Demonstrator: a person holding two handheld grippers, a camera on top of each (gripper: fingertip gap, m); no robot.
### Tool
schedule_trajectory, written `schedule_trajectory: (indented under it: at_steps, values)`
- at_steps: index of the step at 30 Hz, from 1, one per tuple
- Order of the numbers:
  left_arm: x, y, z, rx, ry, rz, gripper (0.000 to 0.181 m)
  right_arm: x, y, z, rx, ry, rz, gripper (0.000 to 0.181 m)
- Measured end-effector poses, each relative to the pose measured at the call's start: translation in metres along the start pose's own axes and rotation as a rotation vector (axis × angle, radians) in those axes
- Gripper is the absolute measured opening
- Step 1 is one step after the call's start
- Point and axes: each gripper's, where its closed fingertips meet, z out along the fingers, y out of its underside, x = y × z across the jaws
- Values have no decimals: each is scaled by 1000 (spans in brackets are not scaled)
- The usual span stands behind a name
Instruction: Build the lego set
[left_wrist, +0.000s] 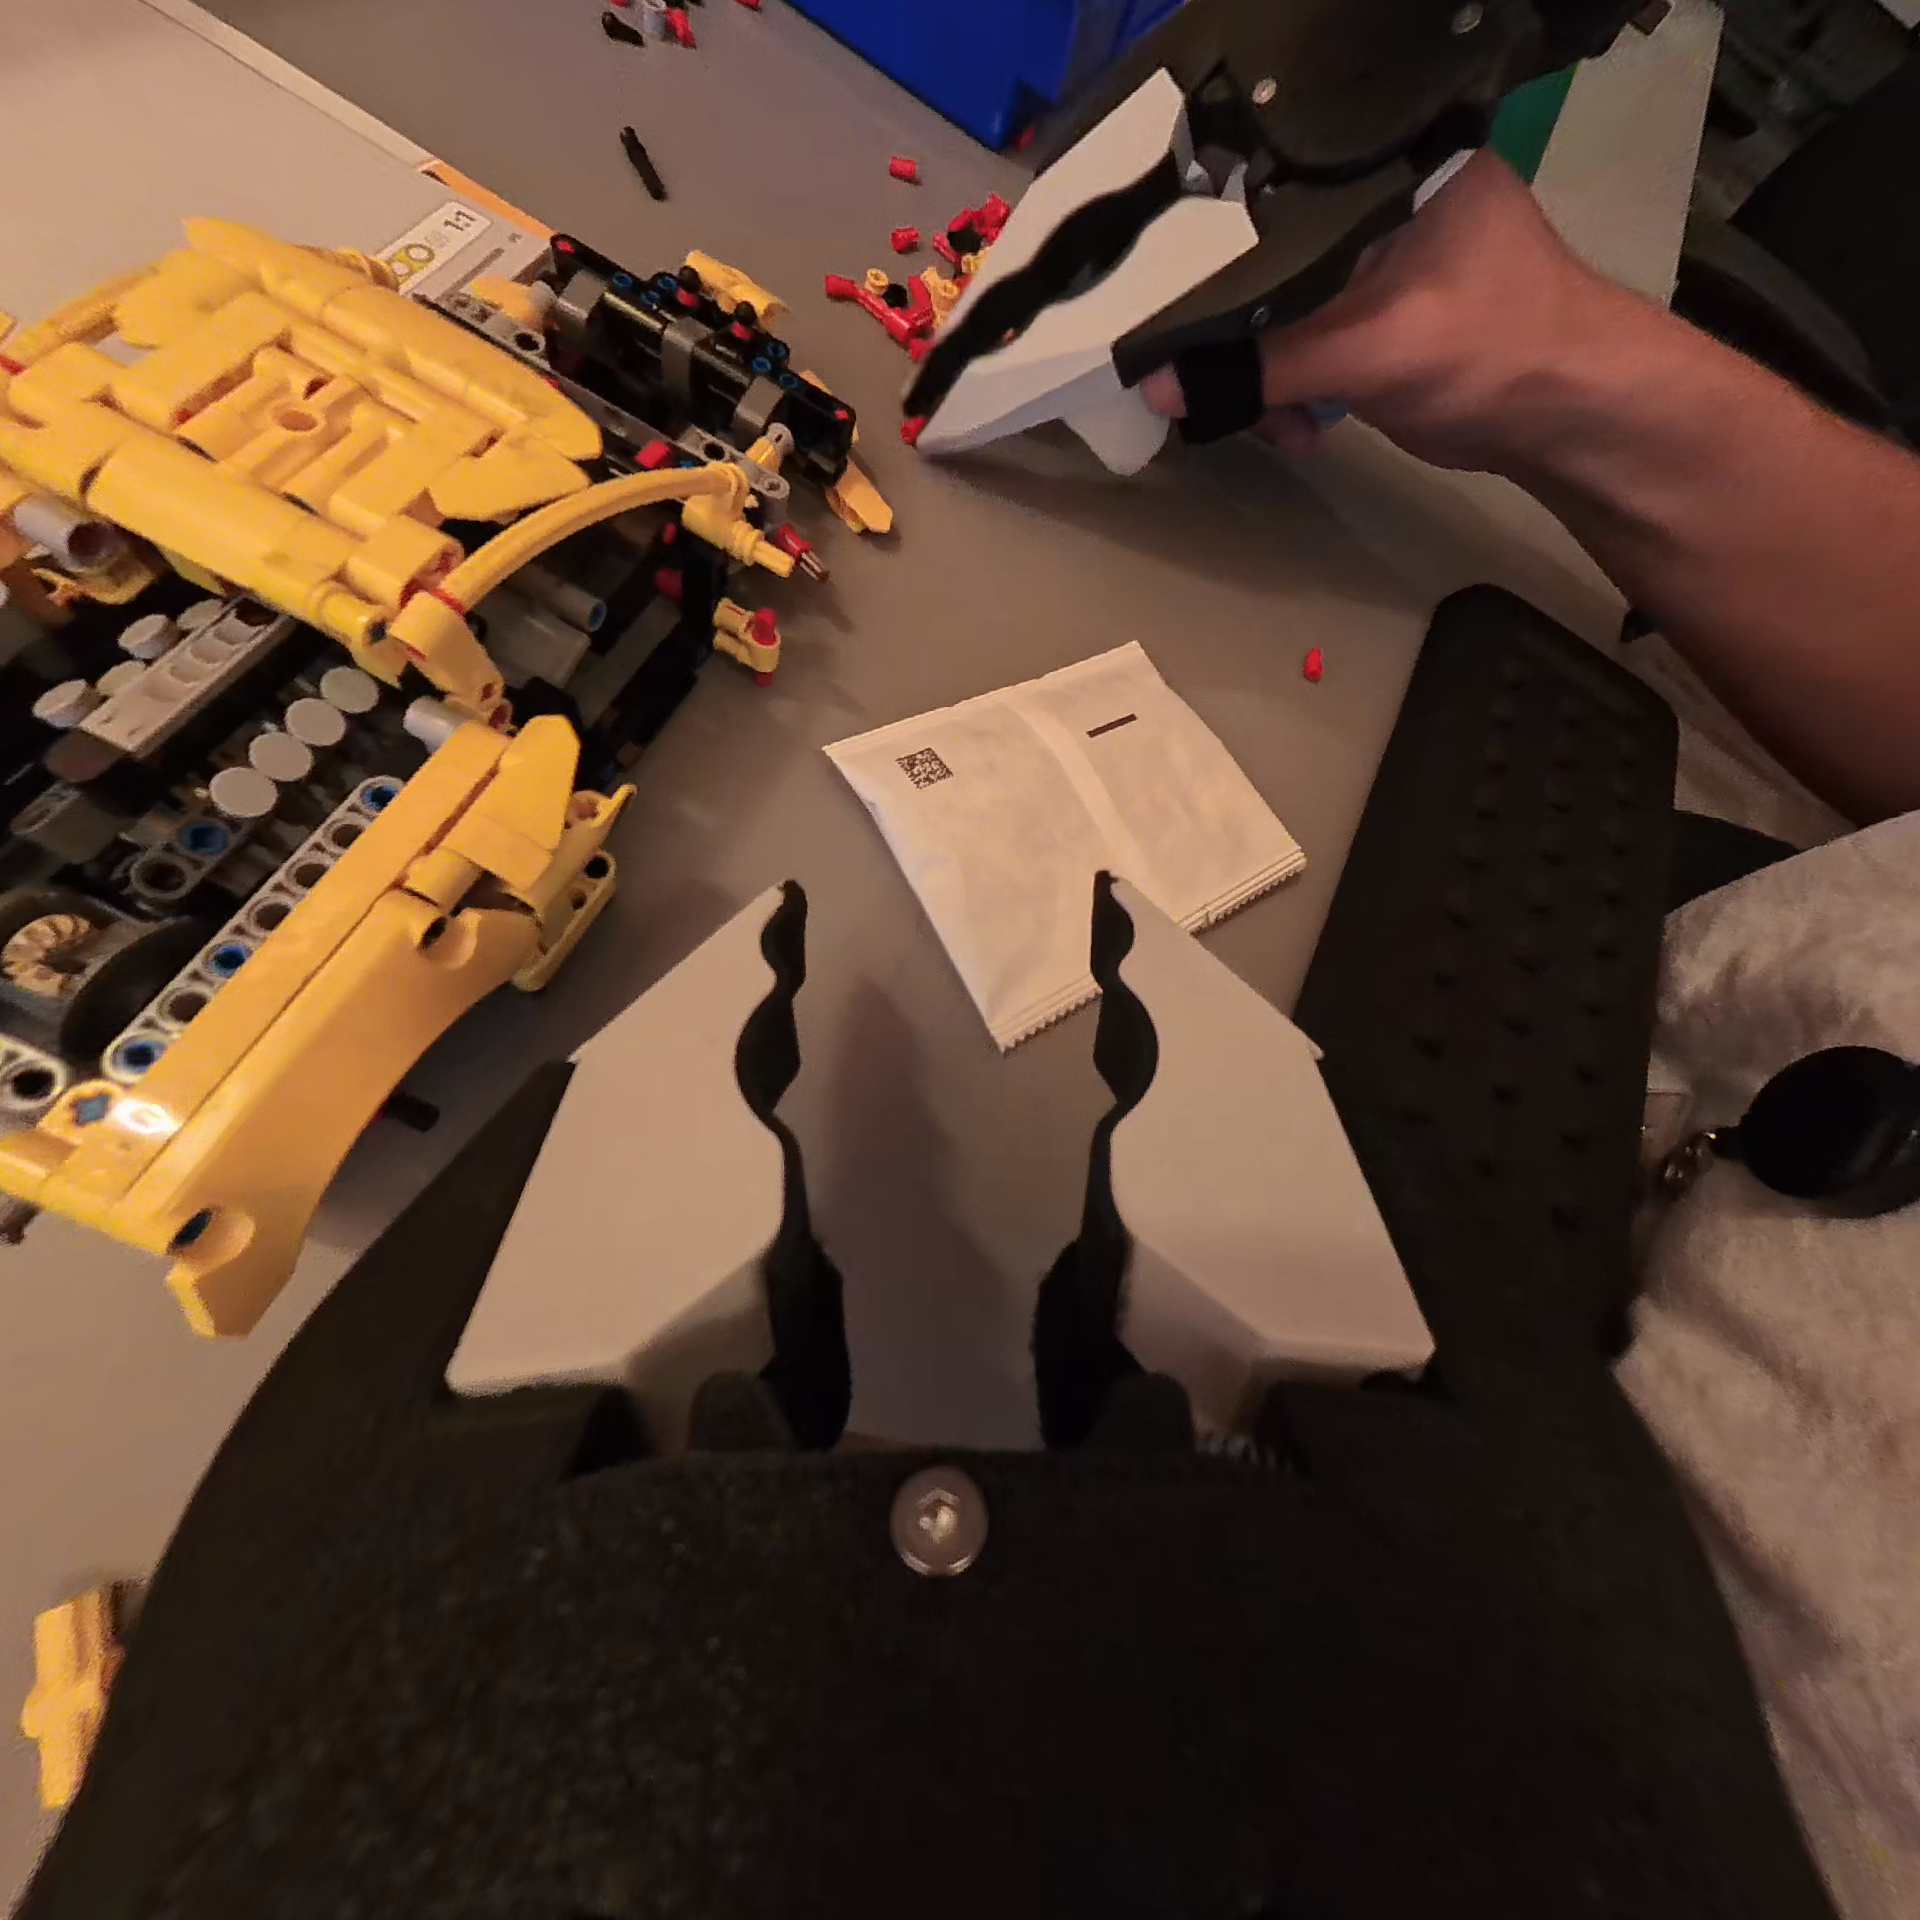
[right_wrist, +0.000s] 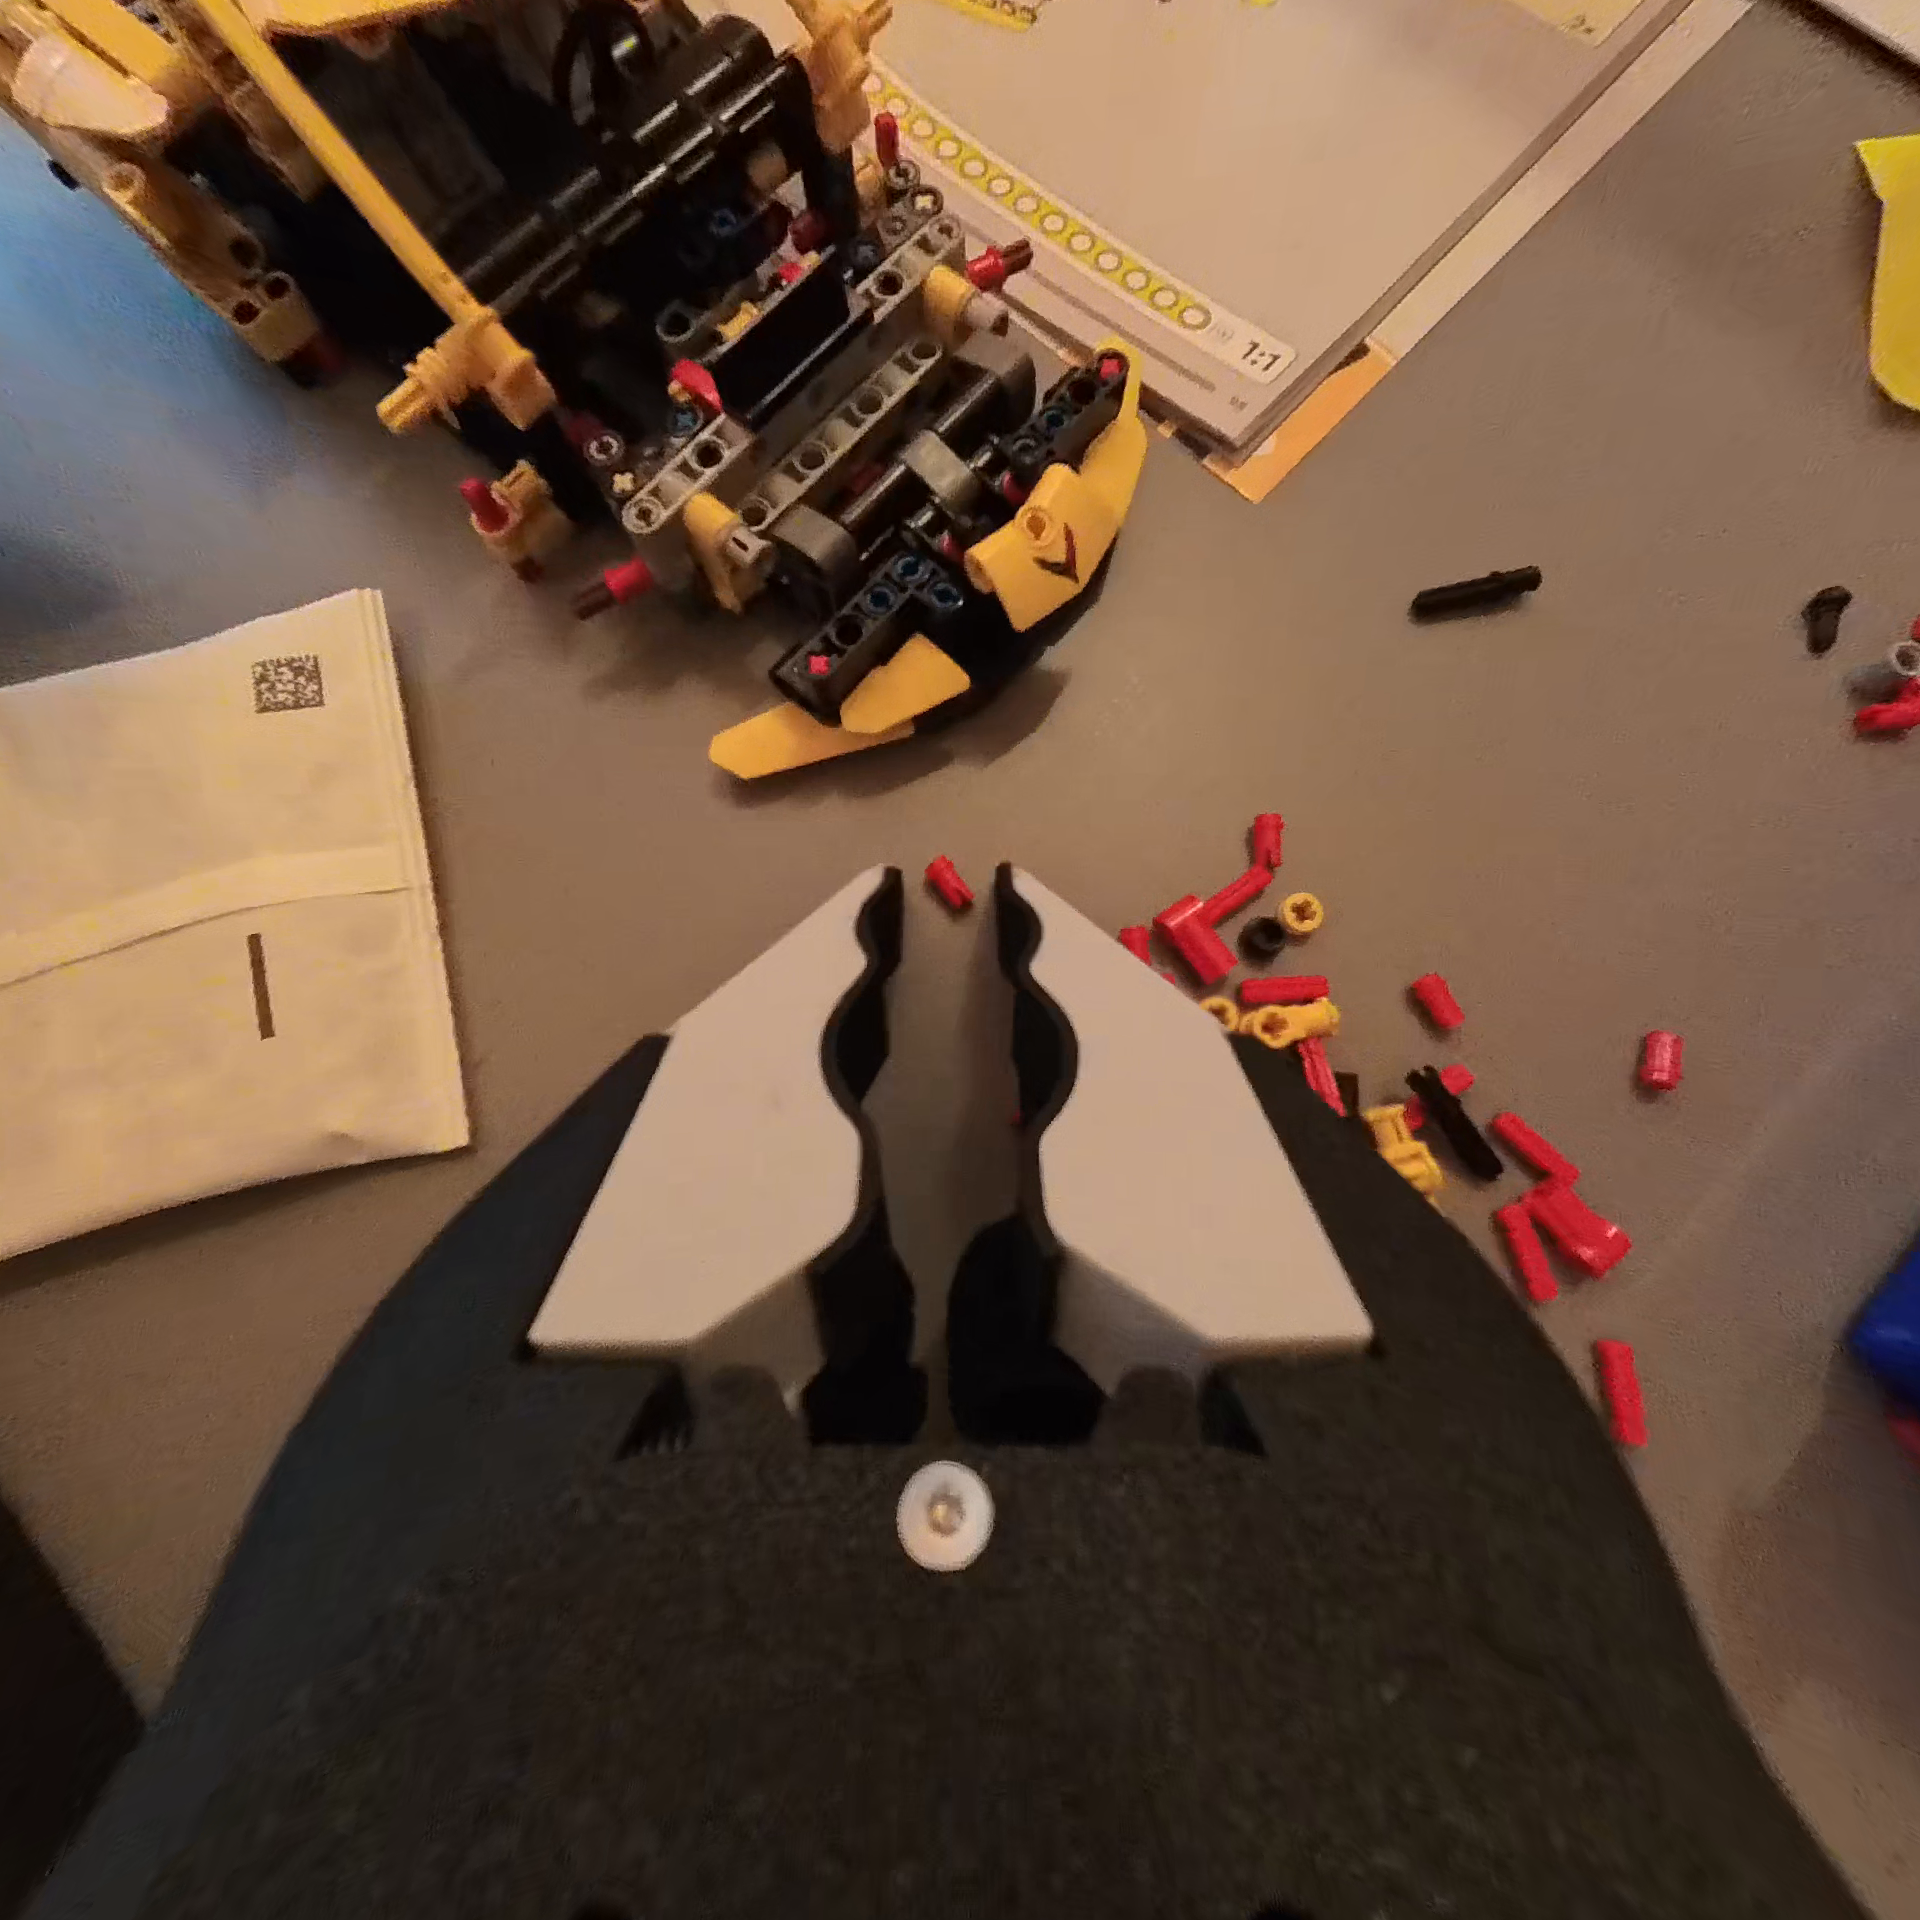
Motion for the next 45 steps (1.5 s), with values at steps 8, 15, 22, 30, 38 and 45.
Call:
schedule_trajectory:
  at_steps: [8,15,22,30,38,45]
  values:
    - [-3,2,-2,6,-3,-15,55,28,32,-71,-35,138,8,3]
    - [8,-7,17,1,70,10,55,47,75,-83,-75,210,132,3]
    - [24,-10,21,-4,94,48,55,40,67,-82,-60,197,130,14]
    - [23,-5,18,11,102,10,55,-95,70,-96,-62,-314,-29,21]
    - [24,-8,10,24,75,34,55,-102,79,-82,-123,-309,-159,7]
    - [23,-7,8,36,79,11,55,-33,60,-68,-108,29,-199,3]
